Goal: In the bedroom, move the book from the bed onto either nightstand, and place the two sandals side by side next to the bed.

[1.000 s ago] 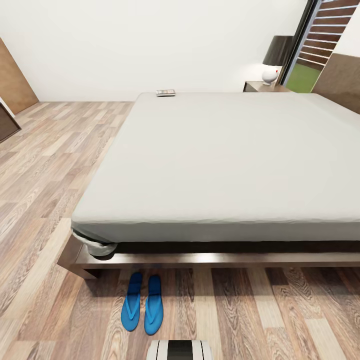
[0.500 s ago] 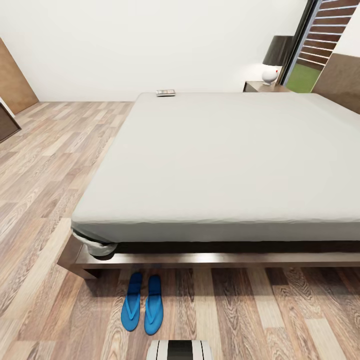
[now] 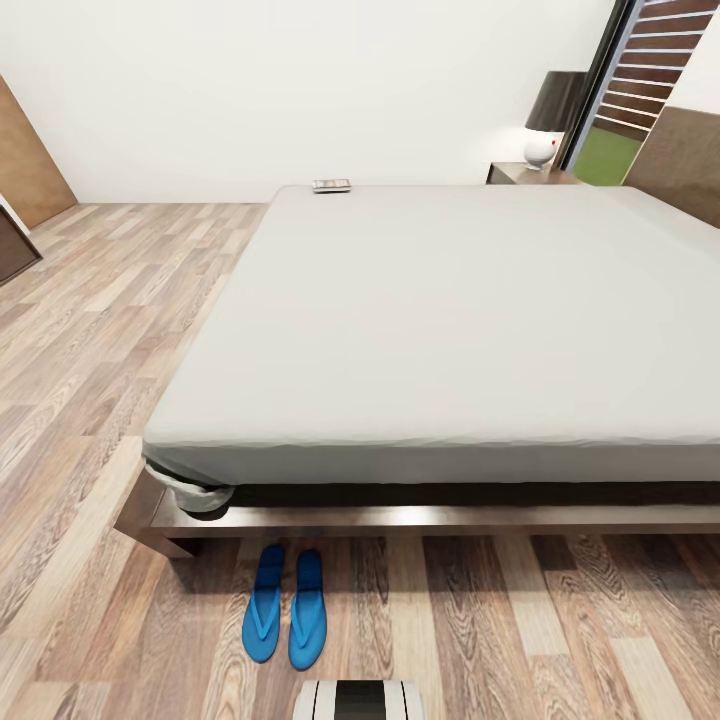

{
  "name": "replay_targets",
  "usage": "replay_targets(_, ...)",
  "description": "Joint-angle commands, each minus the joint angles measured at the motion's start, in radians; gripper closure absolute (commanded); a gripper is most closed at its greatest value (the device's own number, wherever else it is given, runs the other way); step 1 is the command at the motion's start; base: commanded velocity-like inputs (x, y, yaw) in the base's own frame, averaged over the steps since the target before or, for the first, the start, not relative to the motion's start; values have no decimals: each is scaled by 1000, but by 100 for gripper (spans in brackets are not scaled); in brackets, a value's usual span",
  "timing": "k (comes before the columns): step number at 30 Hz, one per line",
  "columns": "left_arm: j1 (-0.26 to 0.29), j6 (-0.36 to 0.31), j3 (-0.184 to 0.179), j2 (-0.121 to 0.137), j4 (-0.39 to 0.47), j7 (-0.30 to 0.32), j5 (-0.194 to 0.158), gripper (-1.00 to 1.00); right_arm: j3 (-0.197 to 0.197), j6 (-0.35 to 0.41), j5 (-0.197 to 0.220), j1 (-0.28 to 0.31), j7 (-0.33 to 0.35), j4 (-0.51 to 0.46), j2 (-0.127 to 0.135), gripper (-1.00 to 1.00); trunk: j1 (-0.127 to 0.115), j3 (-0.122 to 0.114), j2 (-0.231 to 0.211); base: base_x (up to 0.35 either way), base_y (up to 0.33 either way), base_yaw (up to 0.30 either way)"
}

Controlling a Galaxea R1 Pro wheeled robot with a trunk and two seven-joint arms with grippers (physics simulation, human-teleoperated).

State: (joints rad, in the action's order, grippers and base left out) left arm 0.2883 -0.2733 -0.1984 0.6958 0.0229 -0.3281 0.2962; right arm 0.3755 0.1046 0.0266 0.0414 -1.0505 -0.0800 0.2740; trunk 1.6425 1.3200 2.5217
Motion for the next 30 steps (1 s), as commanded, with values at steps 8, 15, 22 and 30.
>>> replay_targets(8, -2, 79, -5, -2, 5, 7, -220, -100, -6, 7, 2, 0, -4, -2, -3, -100, 0, 1, 0, 0, 0, 0)
replay_targets(15, -5, 158, -22, -8, 8, -22, -281, -100, -7, 7, 3, 0, -4, -3, -4, -100, 0, 1, 0, 0, 0, 0)
replay_targets(22, -6, 234, -38, -10, 7, -97, -284, -100, -8, 7, 3, 0, -4, -5, -5, -100, 0, 1, 0, 0, 0, 0)
replay_targets(30, -4, 268, -19, -10, 7, -137, -314, -100, -8, 7, 4, 0, -3, -8, -5, -100, 0, 1, 0, 0, 0, 0)
